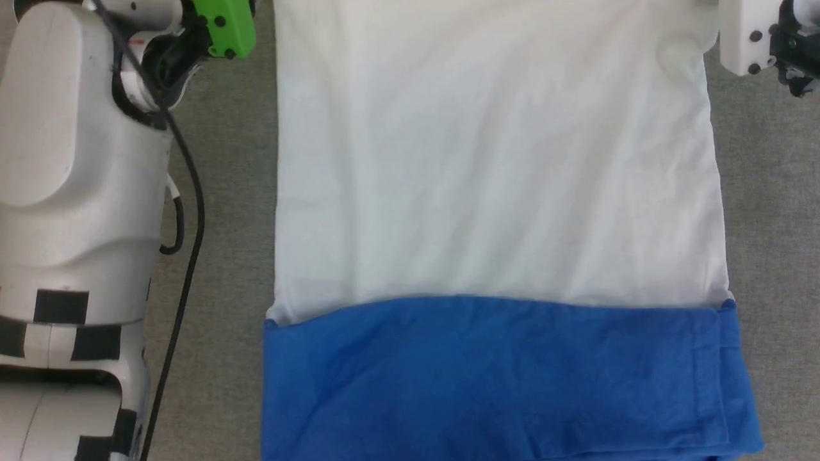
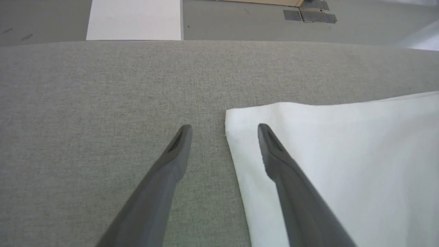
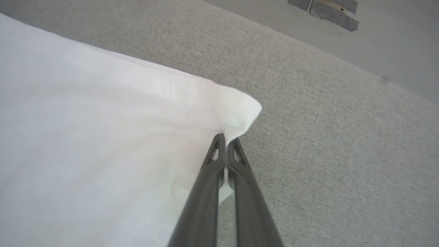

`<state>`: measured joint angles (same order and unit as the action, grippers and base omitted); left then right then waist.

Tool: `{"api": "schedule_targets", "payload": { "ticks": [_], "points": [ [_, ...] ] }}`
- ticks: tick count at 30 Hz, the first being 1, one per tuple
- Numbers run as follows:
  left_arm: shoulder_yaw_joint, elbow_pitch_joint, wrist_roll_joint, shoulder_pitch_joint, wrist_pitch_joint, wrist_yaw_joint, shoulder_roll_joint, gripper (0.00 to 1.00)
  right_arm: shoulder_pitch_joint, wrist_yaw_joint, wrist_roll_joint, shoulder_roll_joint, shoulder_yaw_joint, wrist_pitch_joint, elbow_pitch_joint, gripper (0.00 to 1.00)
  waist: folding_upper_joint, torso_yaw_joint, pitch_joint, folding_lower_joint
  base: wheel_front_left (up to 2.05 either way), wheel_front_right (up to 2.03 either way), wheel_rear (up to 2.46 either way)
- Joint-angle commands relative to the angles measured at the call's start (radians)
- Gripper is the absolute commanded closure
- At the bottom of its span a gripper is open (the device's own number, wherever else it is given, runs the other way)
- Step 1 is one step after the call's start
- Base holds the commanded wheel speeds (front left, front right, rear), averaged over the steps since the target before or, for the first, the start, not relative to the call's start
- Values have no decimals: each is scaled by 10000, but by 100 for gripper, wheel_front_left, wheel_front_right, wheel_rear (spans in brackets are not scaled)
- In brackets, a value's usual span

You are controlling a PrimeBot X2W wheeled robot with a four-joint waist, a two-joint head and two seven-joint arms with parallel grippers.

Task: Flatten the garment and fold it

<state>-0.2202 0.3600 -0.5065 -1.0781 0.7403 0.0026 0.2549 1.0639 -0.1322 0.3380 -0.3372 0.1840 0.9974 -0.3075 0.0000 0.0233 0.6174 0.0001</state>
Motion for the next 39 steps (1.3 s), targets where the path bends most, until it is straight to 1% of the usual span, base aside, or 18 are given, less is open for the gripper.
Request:
{"api": "schedule_targets", "payload": {
  "ticks": [1, 5, 10, 14, 15, 16, 17, 21, 28, 31, 36, 39],
  "points": [
    [-182, 166, 276, -285, 175, 12, 149, 0, 179, 15, 129, -35, 106, -74, 47, 100, 0, -223, 307, -1, 0, 0, 0],
    [-375, 462, 412, -521, 384, -7, 214, 0, 318, 15, 315, -134, 346, -147, 97, 100, 0, -301, 542, -1, 0, 0, 0],
    [-519, 785, 362, -528, 487, -51, 153, 0, 480, 15, 526, -268, 584, -242, 107, 100, 0, -375, 795, -1, 0, 0, 0],
    [-460, 1015, 42, -401, 841, -1, 3, 0, 561, 15, 626, -311, 707, -318, 70, 100, 0, -409, 870, -1, 0, 0, 0],
    [-431, 1023, -55, -376, 921, 3, -38, 54, 577, 15, 646, -324, 725, -335, 60, 100, 0, -410, 883, -1, 0, 0, 0],
    [-376, 1012, -156, -358, 964, 26, -73, 90, 595, 15, 665, -345, 743, -357, 42, 100, 0, -411, 896, -1, 0, 0, 0],
    [-354, 1015, -222, -341, 1015, 29, -91, 100, 606, 15, 674, -365, 755, -378, 23, 100, 0, -407, 898, -1, 0, 0, 0],
    [-110, 862, -485, -340, 673, -23, -143, 100, 630, 15, 678, -464, 748, -492, -100, 100, 0, -366, 850, -1, 0, 0, 0],
    [568, 617, -801, -541, -845, -99, -189, 100, 756, 15, 502, -561, 608, -979, -321, 100, 0, -250, 486, -1, 0, 0, 0],
    [738, 591, -816, -664, -1449, -174, -168, 100, 904, 15, 362, -485, 413, -1287, -435, 100, 0, -209, 324, -1, 0, 0, 0],
    [842, 768, -629, -1100, -2566, -498, 8, 100, 1272, 15, -133, -337, 142, -1997, -567, 100, 0, -201, 175, -1, 0, 0, 0],
    [843, 895, -459, -1384, -3318, -667, 98, 100, 1508, 15, -460, -231, -38, -2614, -710, 100, 0, -195, 90, -1, 0, 0, 0]
  ]
}}
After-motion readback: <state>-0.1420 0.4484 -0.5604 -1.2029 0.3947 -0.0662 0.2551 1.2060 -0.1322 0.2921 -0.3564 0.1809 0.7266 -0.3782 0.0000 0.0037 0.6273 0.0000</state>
